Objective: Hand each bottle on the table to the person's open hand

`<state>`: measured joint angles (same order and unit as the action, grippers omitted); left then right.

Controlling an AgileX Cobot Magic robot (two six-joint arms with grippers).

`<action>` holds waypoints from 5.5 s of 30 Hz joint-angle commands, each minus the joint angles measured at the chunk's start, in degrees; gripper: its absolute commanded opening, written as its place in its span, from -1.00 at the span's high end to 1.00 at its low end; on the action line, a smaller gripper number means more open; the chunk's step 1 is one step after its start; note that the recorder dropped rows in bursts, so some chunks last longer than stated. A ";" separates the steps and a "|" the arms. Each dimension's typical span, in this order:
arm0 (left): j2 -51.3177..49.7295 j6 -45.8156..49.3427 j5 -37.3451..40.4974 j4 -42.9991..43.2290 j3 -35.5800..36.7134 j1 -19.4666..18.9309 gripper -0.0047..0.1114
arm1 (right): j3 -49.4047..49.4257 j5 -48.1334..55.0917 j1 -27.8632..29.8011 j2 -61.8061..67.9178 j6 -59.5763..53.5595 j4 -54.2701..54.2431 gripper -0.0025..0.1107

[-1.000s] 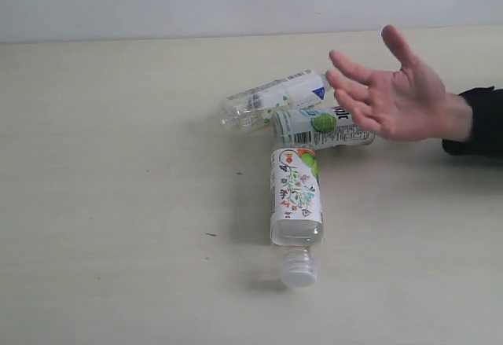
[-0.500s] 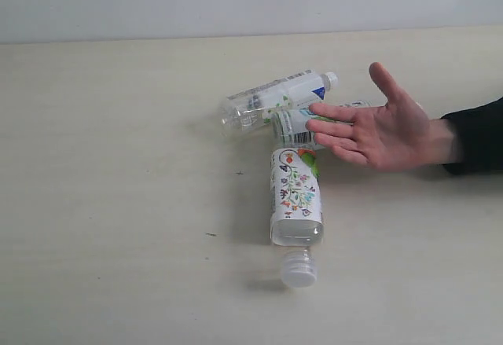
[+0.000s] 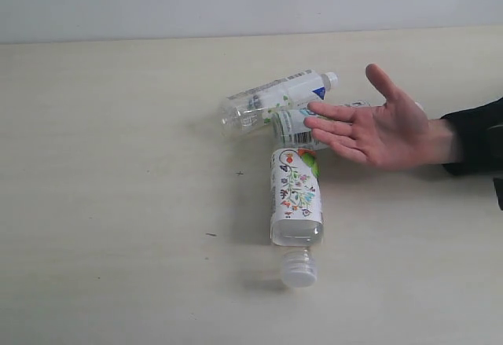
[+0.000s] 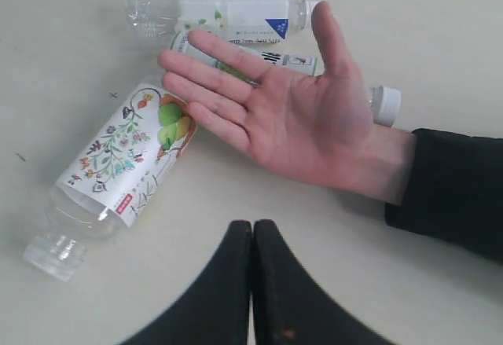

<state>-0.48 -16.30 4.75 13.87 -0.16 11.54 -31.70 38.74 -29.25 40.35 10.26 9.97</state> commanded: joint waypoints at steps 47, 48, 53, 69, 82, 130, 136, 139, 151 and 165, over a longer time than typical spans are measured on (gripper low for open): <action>-0.13 -0.40 -0.11 0.04 0.16 -0.25 0.92 | -78.86 31.23 3.08 74.53 -17.50 -12.72 0.71; -0.13 -0.40 -0.11 0.04 0.16 -0.25 0.92 | -77.63 31.23 3.08 74.24 -16.63 -12.34 0.65; -0.13 -0.40 -0.11 0.04 0.16 -0.25 0.92 | -67.94 31.23 2.56 71.72 -14.50 -13.05 0.42; -0.13 -0.40 -0.11 0.04 0.16 -0.25 0.92 | -45.10 20.41 2.56 61.89 -11.10 -22.97 -0.13; -0.13 -0.40 -0.11 0.04 0.16 -0.25 0.92 | -33.92 9.48 1.14 57.29 -9.14 -29.44 -0.39; -0.13 -0.40 -0.11 0.04 0.16 -0.25 0.92 | -33.80 1.83 -10.03 71.32 12.45 -9.97 -0.44; -0.13 -0.40 -0.11 0.04 0.16 -0.25 0.92 | -33.80 4.92 -10.03 71.32 9.30 -9.97 0.38; -0.13 -0.40 -0.11 0.04 0.16 -0.25 0.92 | -33.80 4.92 -10.03 71.05 5.88 -11.53 0.80; -0.13 -0.40 -0.11 0.04 0.16 -0.25 0.92 | -33.80 14.18 -10.03 58.35 -7.82 -18.31 0.96; -0.13 -0.40 -0.11 0.04 0.16 -0.25 0.92 | -34.12 19.20 8.60 43.66 -16.40 -12.48 0.96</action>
<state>-0.48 -16.30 4.75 13.87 -0.16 11.54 -65.59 57.43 -25.32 83.23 -3.70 -3.03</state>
